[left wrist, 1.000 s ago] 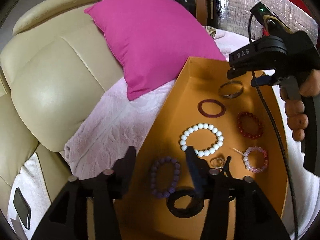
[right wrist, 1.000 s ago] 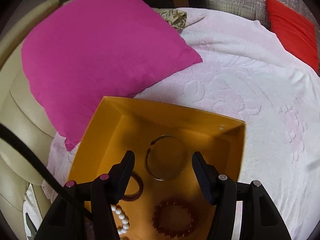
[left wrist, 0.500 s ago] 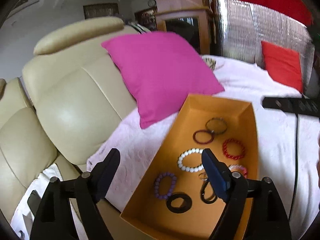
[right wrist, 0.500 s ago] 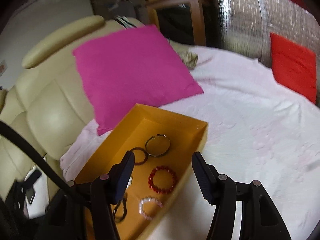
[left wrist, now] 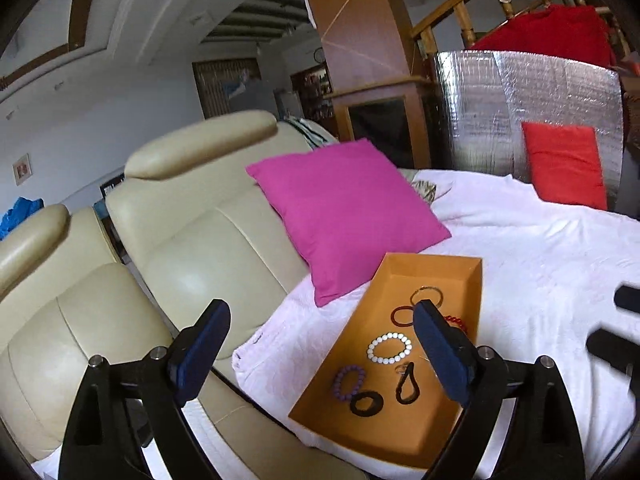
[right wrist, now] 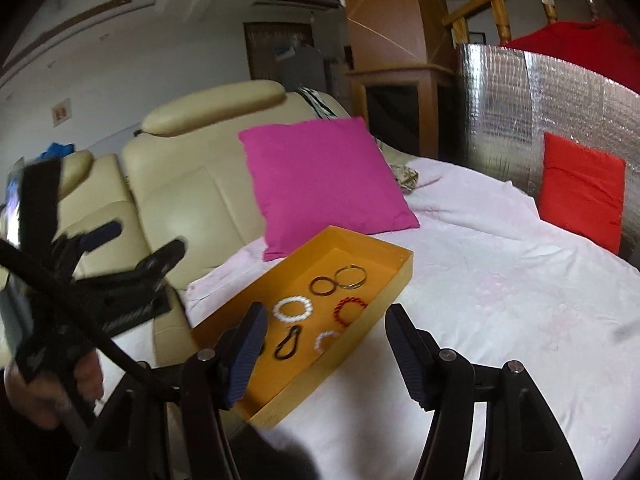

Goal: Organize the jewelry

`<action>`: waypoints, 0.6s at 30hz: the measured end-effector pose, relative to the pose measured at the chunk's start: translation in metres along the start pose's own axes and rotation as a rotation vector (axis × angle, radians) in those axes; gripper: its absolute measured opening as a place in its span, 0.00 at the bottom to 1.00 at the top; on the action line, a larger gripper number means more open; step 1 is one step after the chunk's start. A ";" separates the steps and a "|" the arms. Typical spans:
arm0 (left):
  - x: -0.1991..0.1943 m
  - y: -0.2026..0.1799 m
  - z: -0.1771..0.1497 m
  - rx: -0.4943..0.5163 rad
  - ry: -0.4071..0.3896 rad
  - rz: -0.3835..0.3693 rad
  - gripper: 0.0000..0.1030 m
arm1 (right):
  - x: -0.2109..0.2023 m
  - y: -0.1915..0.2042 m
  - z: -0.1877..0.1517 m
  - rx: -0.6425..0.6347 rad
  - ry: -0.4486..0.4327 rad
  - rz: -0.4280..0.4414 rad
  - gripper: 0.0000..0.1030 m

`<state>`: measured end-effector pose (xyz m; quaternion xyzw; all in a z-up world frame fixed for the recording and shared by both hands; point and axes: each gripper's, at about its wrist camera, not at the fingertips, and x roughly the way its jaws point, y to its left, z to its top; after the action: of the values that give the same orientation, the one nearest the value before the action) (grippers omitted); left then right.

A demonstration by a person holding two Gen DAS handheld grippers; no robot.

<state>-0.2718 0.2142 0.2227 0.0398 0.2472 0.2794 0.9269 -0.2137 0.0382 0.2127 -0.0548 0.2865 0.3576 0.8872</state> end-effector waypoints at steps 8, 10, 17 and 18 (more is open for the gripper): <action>-0.051 0.012 0.004 -0.021 -0.042 -0.014 0.91 | -0.059 0.029 -0.028 0.019 -0.064 -0.010 0.64; -0.062 0.016 0.005 -0.021 -0.053 -0.015 0.92 | -0.066 0.037 -0.032 0.028 -0.067 -0.028 0.65; -0.087 0.036 0.002 -0.066 -0.073 -0.008 0.93 | -0.076 0.056 -0.036 0.070 -0.070 -0.071 0.65; -0.088 0.039 0.001 -0.075 -0.072 -0.008 0.93 | -0.079 0.057 -0.036 0.076 -0.070 -0.071 0.65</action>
<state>-0.3540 0.1997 0.2706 0.0142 0.2034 0.2831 0.9372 -0.3139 0.0215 0.2319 -0.0187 0.2664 0.3163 0.9103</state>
